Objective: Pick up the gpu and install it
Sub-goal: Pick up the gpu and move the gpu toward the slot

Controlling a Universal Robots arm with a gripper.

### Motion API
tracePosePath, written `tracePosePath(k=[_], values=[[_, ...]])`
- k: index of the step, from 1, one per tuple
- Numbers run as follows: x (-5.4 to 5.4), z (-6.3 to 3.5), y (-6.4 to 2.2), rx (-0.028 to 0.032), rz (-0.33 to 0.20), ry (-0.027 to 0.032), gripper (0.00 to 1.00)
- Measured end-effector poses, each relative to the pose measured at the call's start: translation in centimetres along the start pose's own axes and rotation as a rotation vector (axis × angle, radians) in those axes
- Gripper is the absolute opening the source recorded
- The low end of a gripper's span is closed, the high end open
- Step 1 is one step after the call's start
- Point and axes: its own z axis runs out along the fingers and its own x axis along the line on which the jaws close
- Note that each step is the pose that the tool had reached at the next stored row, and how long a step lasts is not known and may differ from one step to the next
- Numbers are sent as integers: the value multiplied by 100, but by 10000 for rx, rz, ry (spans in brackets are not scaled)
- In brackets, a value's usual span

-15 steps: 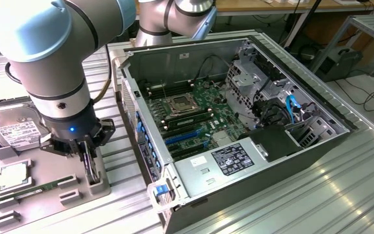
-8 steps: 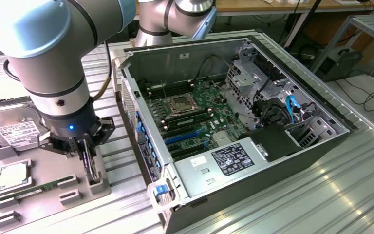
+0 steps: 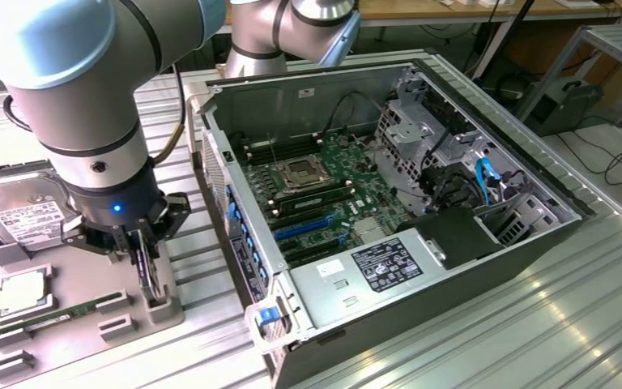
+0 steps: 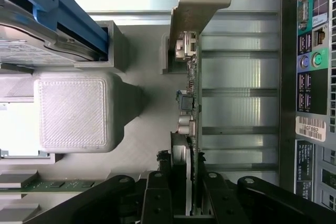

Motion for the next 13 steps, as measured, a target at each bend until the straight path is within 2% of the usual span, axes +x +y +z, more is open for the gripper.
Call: tracePosePath(k=[13], values=[[-1, -41, 1, 2, 0, 3, 27]])
